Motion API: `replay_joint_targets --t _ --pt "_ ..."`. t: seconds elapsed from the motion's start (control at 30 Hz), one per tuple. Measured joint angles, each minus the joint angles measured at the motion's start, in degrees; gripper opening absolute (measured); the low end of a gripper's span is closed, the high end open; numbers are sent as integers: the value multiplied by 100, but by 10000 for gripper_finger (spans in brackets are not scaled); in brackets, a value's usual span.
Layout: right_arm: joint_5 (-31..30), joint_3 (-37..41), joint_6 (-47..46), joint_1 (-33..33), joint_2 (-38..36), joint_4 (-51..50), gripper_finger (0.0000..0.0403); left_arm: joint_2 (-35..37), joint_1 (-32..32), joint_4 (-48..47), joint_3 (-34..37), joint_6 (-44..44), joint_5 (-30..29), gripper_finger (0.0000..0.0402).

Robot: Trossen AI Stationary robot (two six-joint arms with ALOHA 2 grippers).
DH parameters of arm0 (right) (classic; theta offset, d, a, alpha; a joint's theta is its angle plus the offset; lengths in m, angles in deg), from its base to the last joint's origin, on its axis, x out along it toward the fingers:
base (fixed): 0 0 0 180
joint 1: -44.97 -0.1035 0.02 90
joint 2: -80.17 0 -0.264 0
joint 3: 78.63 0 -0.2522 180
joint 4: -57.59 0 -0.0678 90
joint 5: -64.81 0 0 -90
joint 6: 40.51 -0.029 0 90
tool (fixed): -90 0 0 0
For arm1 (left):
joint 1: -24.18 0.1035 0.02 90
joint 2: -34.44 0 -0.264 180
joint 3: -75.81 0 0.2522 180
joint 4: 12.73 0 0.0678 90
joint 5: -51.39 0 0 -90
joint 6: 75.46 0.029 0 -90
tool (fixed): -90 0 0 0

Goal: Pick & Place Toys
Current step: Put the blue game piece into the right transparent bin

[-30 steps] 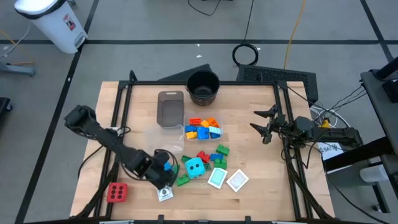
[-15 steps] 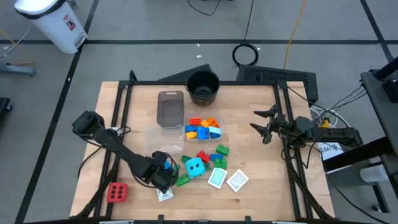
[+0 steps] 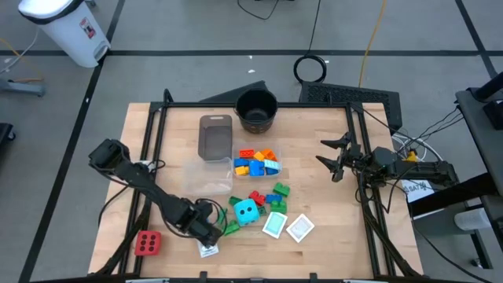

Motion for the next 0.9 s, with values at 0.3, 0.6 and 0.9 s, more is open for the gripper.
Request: replay_joint_targets --t 0.3,0.6,0.9 --pt "0 -1 -1 0 -2 1 268 307 98 -496 2 628 -311 278" --pt "0 -2 -1 -1 0 0 271 247 2 -913 4 1098 -901 278" --pt "0 0 -1 -1 -2 0 268 196 31 -244 4 2797 -1517 278"
